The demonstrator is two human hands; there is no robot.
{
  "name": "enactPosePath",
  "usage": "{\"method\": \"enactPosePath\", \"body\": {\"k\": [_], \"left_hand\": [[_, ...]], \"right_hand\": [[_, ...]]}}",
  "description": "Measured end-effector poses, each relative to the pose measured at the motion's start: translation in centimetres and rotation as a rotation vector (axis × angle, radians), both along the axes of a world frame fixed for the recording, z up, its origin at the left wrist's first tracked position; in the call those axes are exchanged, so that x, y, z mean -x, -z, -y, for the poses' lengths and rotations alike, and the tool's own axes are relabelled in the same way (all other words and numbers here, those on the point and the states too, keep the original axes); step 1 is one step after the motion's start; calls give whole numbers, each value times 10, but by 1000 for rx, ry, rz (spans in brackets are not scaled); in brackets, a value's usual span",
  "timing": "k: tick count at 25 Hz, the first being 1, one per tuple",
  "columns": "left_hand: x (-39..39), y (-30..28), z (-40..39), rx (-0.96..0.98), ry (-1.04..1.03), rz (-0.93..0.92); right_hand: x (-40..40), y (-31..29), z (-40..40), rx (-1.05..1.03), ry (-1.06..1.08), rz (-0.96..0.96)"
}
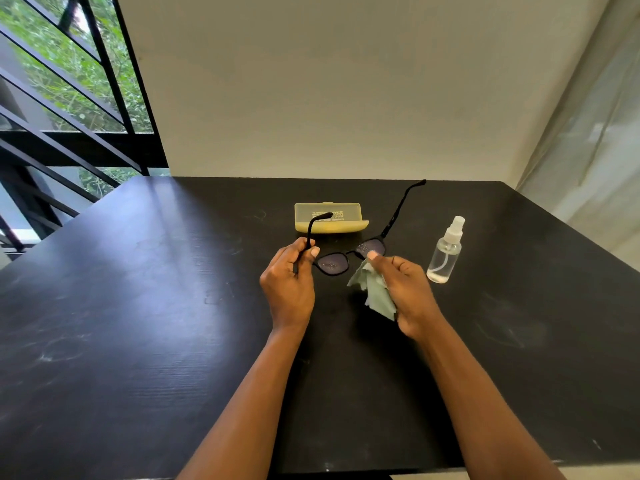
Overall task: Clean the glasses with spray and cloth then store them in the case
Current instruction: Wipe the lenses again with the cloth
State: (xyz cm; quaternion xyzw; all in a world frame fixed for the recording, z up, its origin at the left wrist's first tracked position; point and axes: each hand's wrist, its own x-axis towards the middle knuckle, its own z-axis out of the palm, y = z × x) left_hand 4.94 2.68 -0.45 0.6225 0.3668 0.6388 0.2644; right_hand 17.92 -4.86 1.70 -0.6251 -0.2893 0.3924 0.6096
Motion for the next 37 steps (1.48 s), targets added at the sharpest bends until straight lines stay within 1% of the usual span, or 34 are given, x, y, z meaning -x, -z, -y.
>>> {"method": "enactPosePath", "body": {"k": [2, 4, 8, 9, 11, 16, 20, 22, 24, 25, 27, 28, 29, 32, 37], "left_hand": [[0, 0, -1, -10, -4, -4], [0, 0, -2, -23, -9, -18], [0, -1, -2, -30, -16, -11], [1, -1, -2, -32, -20, -12], [1, -2, -2, -38, -26, -14], [0, -2, -2, -29, -14, -4], [-1, -4, -3, -30, -22, 4], [-1, -4, -2, -40, -22, 2], [-1, -5, -1, -41, -18, 9], [-1, -5, -1, -41, -19, 8], [-1, -5, -1, -44, -19, 3], [-1, -5, 0, -45, -15, 1], [-1, -4, 0, -47, -13, 1], [-2, -5, 0, -48, -17, 2], [-2, -4, -1, -51, -14, 6]], "right_hand": [[-2, 1, 3, 20, -62, 87], [-5, 3, 4, 35, -62, 153], [-5, 2, 6, 24, -29, 165], [-6, 3, 7, 19, -35, 199], [-7, 3, 9, 17, -40, 323], [-8, -13, 15, 94, -124, 726], [-13, -34, 19, -77, -13, 987], [-15, -36, 17, -126, -14, 1133], [-16, -32, 15, -218, 30, 1212], [-16, -31, 13, -221, 35, 1265], [-13, -30, 8, -88, -41, 1368], [-12, -30, 7, -45, -64, 1368], [-12, -31, 6, -61, -46, 1338], [-11, -41, 5, -110, 37, 1231], [-8, -48, -1, -51, 28, 1015]]}}
